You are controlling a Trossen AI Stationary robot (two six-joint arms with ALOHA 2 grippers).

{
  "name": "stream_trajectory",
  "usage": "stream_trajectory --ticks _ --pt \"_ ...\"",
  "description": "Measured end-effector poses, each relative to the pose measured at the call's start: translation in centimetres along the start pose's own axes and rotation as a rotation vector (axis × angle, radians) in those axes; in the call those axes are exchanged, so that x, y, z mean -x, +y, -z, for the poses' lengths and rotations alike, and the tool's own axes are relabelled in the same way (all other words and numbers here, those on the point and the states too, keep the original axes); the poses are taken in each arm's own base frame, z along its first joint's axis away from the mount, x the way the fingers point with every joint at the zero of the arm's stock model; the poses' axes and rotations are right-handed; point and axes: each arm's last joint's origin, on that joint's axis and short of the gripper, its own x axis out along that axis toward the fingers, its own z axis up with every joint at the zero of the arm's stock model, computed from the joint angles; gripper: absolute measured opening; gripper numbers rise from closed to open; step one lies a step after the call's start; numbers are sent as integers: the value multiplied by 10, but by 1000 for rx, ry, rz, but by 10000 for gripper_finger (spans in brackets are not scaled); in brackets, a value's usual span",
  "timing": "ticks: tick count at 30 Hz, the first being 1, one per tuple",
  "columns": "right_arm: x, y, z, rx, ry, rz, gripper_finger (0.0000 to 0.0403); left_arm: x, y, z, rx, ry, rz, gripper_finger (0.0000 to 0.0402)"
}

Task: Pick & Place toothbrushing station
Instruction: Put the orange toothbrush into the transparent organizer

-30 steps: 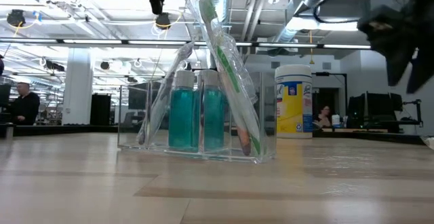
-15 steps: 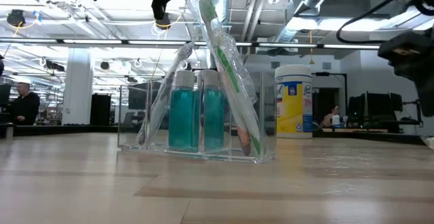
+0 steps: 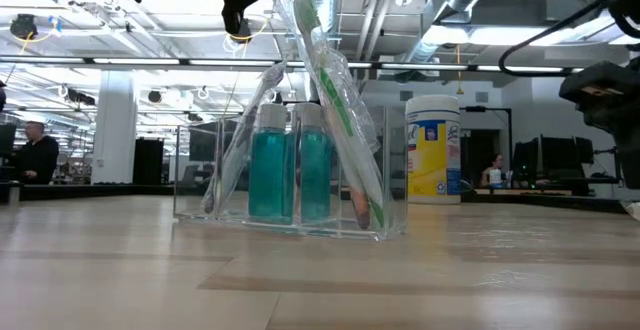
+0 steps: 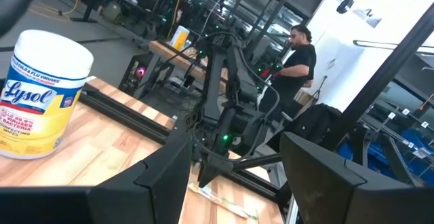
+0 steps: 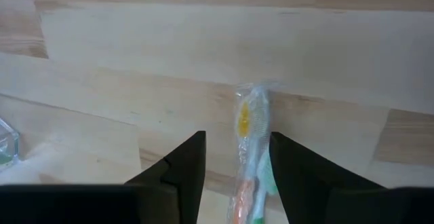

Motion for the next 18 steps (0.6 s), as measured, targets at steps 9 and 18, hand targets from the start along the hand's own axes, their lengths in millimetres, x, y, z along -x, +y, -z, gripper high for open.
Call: stream_trajectory --ticks 9,18 --pt "-2 -3 -1 0 -9 20 153 0 1 1 -7 10 -5 216" --pt "-16 -8 -2 -36 8 -30 148 0 1 1 -9 10 -4 218"
